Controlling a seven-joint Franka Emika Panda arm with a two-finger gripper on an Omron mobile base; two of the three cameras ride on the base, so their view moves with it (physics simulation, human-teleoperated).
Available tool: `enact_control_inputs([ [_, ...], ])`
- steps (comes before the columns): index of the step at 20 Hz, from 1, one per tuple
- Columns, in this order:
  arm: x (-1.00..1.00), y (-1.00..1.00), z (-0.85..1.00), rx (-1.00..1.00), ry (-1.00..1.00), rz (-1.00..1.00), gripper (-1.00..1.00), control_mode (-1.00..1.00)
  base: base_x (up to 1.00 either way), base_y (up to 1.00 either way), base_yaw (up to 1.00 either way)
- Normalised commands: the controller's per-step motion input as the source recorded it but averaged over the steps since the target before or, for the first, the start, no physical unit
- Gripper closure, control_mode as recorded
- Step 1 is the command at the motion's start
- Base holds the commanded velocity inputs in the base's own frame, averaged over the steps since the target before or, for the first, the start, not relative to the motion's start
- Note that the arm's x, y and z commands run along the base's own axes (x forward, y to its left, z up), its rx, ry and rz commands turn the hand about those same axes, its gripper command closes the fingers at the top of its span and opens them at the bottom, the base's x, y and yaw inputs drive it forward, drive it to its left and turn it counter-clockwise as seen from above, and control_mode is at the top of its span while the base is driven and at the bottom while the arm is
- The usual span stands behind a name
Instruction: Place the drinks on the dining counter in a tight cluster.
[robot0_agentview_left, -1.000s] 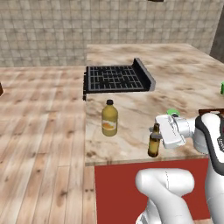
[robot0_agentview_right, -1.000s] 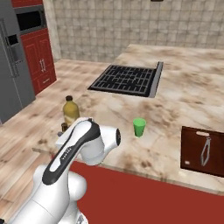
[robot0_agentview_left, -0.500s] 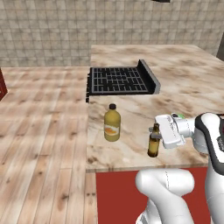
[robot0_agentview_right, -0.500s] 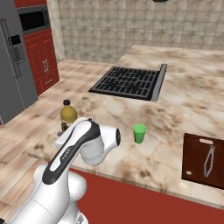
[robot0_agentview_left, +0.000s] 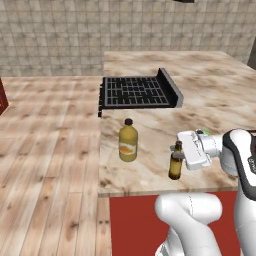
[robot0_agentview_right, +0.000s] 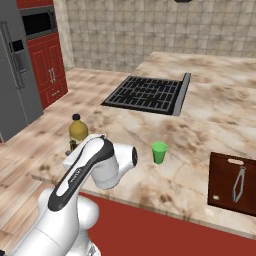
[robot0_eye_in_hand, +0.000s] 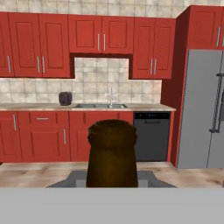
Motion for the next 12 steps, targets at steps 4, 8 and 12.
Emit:
enact_control_inputs([
  [4, 0.0, 0.0, 0.0, 0.0, 0.0, 0.0, 1.0, 1.0, 0.0, 0.0, 0.0],
  [8, 0.0, 0.0, 0.0, 0.0, 0.0, 0.0, 1.0, 1.0, 0.02, -0.03, 0.02],
  [12, 0.16, -0.05, 0.0, 0.0, 0.0, 0.0, 1.0, -1.0, 0.1, -0.03, 0.0],
])
